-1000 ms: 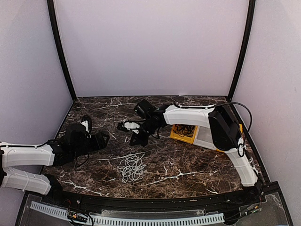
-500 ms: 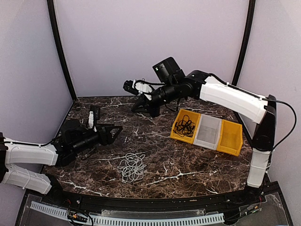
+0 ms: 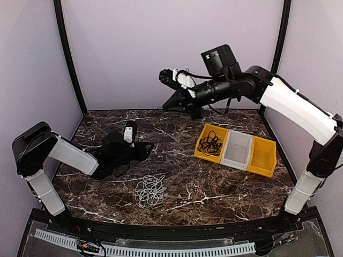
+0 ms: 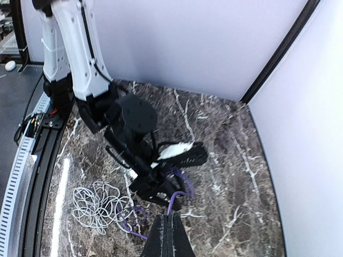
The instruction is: Untangle the cables
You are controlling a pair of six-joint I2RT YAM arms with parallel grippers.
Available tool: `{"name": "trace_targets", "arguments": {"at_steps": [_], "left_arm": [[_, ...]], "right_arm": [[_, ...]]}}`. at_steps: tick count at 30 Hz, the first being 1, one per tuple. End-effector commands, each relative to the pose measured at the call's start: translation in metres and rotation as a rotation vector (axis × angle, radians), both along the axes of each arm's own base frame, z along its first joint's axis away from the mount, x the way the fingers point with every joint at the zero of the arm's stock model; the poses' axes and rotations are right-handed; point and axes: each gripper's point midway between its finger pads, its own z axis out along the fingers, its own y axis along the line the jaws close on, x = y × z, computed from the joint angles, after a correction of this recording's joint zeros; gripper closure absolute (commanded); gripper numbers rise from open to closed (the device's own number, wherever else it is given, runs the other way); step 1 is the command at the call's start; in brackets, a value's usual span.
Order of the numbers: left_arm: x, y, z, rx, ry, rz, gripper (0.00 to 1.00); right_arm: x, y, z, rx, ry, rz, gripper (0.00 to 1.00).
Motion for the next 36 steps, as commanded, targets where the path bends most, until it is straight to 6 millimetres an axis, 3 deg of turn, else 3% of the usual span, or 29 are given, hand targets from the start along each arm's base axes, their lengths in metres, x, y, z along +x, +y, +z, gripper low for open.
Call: {"name": "trace_targets", "arguments": {"at_steps": [1, 10, 14, 21, 30, 36], "left_arm": [[0.020, 0.005, -0.030, 0.058, 0.080, 0.096, 0.53], [0.027, 0.025, -0.066, 0.129, 0.168, 0.181, 0.55], [0.024, 0.029, -0.070, 0.123, 0.191, 0.194, 0.55], [0.013, 0.027, -0.055, 0.056, 0.190, 0.156, 0.50], [0.001, 0.031, -0.031, 0.021, 0.173, 0.135, 0.47], [-0.002, 0.038, -0.021, 0.028, 0.152, 0.149, 0.46]], "right_arm": [[0.006, -0.049, 0.078, 0.148, -0.108, -0.039, 1.00], [0.034, -0.146, 0.160, 0.300, -0.234, -0.228, 1.00], [0.048, -0.179, 0.175, 0.323, -0.285, -0.350, 1.00], [0.071, -0.217, 0.169, 0.305, -0.344, -0.538, 1.00], [0.104, -0.266, 0.135, 0.273, -0.350, -0.706, 1.00], [0.117, -0.294, 0.122, 0.279, -0.324, -0.765, 1.00]]}}
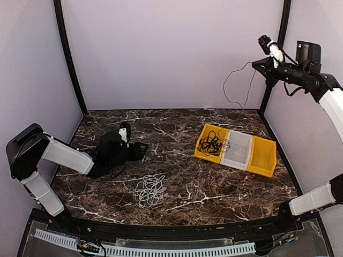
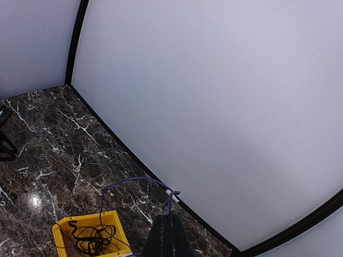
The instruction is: Untangle the cables
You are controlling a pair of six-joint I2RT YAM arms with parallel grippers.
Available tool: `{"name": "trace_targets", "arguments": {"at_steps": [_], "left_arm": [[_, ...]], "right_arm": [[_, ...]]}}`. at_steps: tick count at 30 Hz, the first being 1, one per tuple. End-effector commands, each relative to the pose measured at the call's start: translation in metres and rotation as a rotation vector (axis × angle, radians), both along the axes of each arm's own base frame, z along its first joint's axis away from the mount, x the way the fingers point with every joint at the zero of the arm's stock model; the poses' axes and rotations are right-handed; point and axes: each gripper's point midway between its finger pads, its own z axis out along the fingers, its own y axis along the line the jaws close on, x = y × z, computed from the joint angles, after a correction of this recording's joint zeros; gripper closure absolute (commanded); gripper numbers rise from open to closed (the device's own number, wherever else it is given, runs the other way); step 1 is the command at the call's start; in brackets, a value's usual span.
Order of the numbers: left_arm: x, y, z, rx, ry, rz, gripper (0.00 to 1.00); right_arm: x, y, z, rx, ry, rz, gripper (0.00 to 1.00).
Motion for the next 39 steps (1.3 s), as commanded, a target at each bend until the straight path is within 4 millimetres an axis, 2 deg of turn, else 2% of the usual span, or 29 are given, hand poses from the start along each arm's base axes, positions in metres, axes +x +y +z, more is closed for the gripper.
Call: {"name": "trace_targets", "arguments": {"at_steps": [1, 7, 10, 12, 15, 20, 36, 39], "left_arm": [[-0.006, 0.009, 0.002, 0.020, 0.003, 0.010, 0.46], [-0.006, 0.010, -0.002, 0.027, 0.012, 0.012, 0.45], [-0.006, 0.008, -0.004, 0.028, 0.019, 0.010, 0.45], [-0.005, 0.008, -0.006, 0.027, 0.022, 0.010, 0.45], [-0.004, 0.006, -0.006, 0.028, 0.022, 0.008, 0.45], [-0.003, 0.006, -0.010, 0.041, 0.027, 0.010, 0.45], [-0.001, 0.001, -0.018, 0.036, 0.050, -0.002, 0.44], [-0.001, 0.001, -0.019, 0.036, 0.055, -0.003, 0.44]], "right_arm": [[0.000, -0.019, 0.020, 0.050, -0.075, -0.030, 1.00], [0.016, -0.046, -0.008, 0.063, -0.027, -0.073, 1.00], [0.025, -0.052, -0.036, 0.062, 0.022, -0.081, 1.00], [0.032, -0.067, -0.059, 0.067, 0.071, -0.105, 1.00], [0.033, -0.071, -0.091, 0.079, 0.134, -0.101, 1.00], [0.025, -0.069, -0.123, 0.092, 0.200, -0.081, 1.00], [-0.011, -0.066, -0.143, 0.093, 0.248, -0.076, 1.00], [-0.012, -0.070, -0.158, 0.082, 0.277, -0.100, 1.00]]}}
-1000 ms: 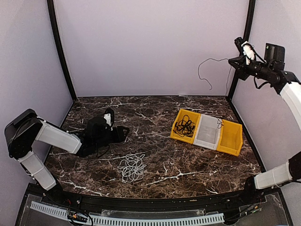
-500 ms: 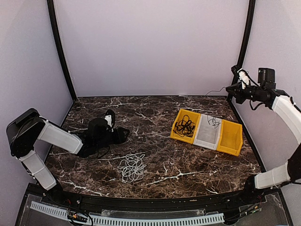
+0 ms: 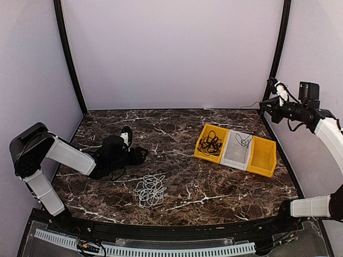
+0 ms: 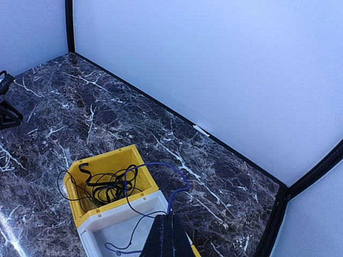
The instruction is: Untangle the cables
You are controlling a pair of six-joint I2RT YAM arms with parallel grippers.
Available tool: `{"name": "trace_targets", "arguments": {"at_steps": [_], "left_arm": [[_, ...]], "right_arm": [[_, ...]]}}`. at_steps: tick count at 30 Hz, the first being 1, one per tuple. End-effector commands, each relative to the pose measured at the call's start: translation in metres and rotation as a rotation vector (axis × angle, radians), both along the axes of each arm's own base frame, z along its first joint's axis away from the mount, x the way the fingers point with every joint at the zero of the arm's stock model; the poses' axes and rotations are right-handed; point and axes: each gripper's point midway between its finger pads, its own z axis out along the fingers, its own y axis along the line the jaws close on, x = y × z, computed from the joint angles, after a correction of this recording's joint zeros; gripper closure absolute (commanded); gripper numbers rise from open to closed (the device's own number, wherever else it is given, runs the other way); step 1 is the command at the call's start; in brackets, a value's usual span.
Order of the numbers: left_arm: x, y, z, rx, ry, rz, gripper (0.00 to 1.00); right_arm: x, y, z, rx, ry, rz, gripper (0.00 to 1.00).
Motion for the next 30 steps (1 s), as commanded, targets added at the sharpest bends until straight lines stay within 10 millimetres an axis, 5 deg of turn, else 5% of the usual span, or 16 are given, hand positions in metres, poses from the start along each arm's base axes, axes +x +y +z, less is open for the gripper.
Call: {"name": "trace_targets", "arguments": {"at_steps": [1, 21, 30], "left_arm": [[0.004, -0.003, 0.005, -0.013, -0.006, -0.001, 0.44], [-0.003, 0.000, 0.002, -0.020, 0.010, -0.002, 0.43], [-0.002, -0.002, 0.005, -0.027, 0.009, -0.009, 0.43]], "right_arm": [[-0.004, -0.006, -0.018, -0.012, 0.031, -0.029, 1.00], [0.036, -0.008, -0.126, -0.010, 0.370, -0.058, 1.00], [0.037, 0.025, -0.174, -0.114, 0.507, -0.048, 1.00]]}}
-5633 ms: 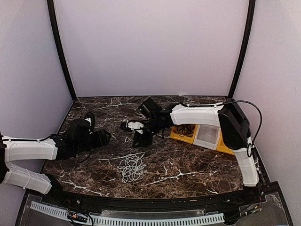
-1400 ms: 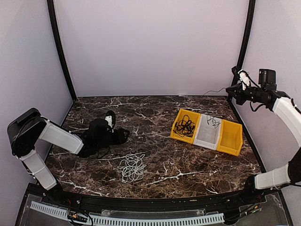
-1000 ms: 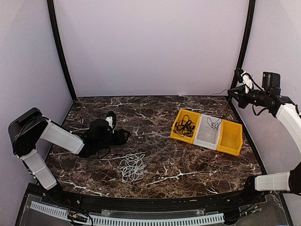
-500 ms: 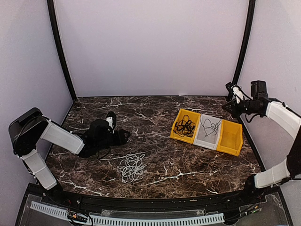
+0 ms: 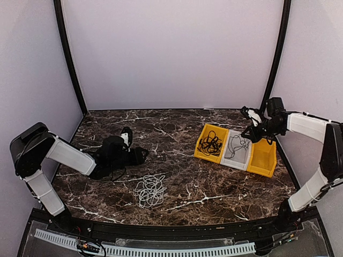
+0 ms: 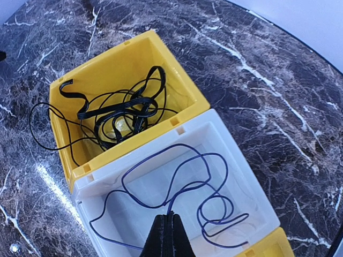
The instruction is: Untangle the cables
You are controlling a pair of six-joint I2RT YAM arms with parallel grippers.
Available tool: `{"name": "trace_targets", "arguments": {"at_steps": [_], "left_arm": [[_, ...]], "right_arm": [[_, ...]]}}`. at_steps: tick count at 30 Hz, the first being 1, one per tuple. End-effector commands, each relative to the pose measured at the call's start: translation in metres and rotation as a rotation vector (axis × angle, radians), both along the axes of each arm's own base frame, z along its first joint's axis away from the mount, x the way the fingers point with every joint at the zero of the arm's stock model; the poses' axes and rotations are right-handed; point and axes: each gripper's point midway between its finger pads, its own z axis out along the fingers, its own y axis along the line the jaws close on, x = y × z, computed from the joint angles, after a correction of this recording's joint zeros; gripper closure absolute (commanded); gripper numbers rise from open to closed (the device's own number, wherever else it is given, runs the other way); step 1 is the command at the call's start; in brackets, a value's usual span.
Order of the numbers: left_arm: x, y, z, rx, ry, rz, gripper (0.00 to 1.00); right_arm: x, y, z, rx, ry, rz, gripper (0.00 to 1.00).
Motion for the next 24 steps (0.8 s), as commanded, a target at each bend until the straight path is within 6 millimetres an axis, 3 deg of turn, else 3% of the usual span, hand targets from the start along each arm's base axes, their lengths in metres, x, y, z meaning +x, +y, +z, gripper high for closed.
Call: {"name": "trace_targets", "arguments": {"at_steps": [1, 6, 10, 18, 21, 24], "left_arm": [[-0.001, -0.002, 0.006, -0.016, -0.001, -0.011, 0.43], [-0.002, 0.000, 0.010, -0.007, -0.005, -0.014, 0.43], [-0.003, 0.002, 0.015, 0.009, -0.015, -0.011, 0.42], [-0.003, 0.003, 0.022, 0.034, -0.020, -0.024, 0.41], [-0.004, 0.004, 0.029, 0.045, -0.030, -0.027, 0.40], [-0.005, 0.005, 0.034, 0.073, -0.026, -0.037, 0.39]], "right_arm": [[0.012, 0.002, -0.010, -0.056, 0.026, -0.045, 1.00], [0.018, -0.002, -0.035, -0.093, 0.108, -0.070, 1.00], [0.016, 0.003, -0.038, -0.095, 0.128, -0.058, 1.00], [0.010, -0.007, -0.007, -0.160, 0.035, -0.093, 0.76], [0.006, -0.017, 0.013, -0.203, -0.034, -0.124, 0.64], [-0.002, -0.020, 0.035, -0.206, -0.088, -0.124, 0.61]]}}
